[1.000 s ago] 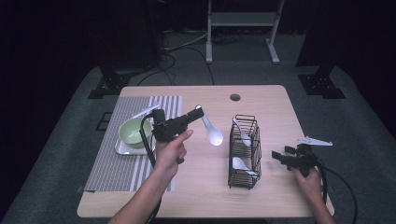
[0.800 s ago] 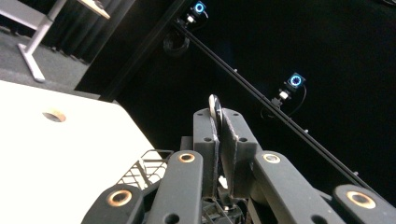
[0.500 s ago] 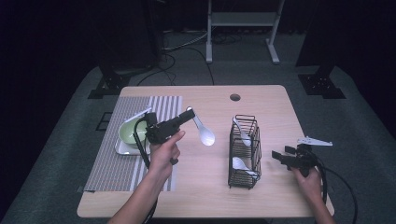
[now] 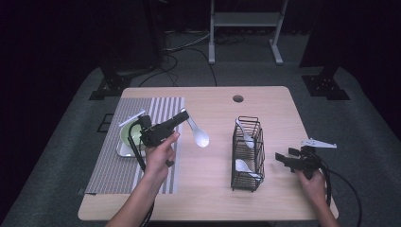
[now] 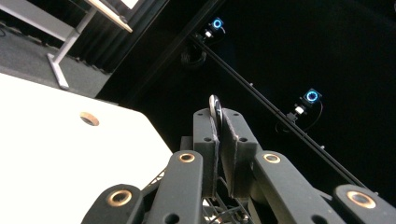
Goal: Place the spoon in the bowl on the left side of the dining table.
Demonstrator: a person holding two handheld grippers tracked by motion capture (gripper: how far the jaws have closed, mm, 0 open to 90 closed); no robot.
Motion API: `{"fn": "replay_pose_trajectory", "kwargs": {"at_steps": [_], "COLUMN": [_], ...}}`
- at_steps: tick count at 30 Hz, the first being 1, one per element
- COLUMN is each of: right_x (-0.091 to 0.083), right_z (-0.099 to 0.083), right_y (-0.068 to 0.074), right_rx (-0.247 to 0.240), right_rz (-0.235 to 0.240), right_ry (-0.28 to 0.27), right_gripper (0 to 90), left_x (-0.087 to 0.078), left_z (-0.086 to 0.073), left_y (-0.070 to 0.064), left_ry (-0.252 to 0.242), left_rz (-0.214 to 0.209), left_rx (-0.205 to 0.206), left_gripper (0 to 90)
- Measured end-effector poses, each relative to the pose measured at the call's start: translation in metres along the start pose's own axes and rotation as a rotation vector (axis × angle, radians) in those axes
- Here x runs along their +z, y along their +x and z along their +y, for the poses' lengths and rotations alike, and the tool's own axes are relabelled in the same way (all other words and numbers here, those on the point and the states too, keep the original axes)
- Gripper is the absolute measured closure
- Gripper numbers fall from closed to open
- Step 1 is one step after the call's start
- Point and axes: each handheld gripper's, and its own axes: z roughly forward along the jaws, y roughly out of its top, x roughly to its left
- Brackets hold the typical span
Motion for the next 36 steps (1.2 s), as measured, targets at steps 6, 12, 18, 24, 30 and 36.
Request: {"fn": "replay_pose_trajectory", "kwargs": {"at_steps": [6,12,18,24,30,36], "right_x": [0.0,0.0,0.0,0.0,0.001,0.001], "right_z": [0.0,0.0,0.0,0.0,0.0,0.0], "right_y": [0.0,0.0,0.0,0.0,0.0,0.001], "right_rx": [-0.001,0.0,0.0,-0.002,-0.004,-0.004], "right_rz": [0.0,-0.001,-0.003,-0.005,-0.005,-0.006], "right_ry": [-0.001,0.001,0.001,0.005,0.006,0.006], "right_gripper": [22.2,22.2,22.2,22.2,22.2,22.2], "left_x": [-0.005,-0.009,-0.014,-0.018,-0.022,-0.027], "left_z": [0.003,0.006,0.008,0.009,0.01,0.014], "left_y": [0.004,0.009,0.015,0.023,0.028,0.035], "left_ry": [-0.011,-0.021,-0.029,-0.037,-0.048,-0.062], "left_rz": [0.015,0.032,0.048,0.068,0.086,0.107], "left_rx": [-0.002,-0.004,-0.005,-0.011,-0.019,-0.022], "left_gripper": [84.9,84.9,85.0,84.9,84.9,84.9]}}
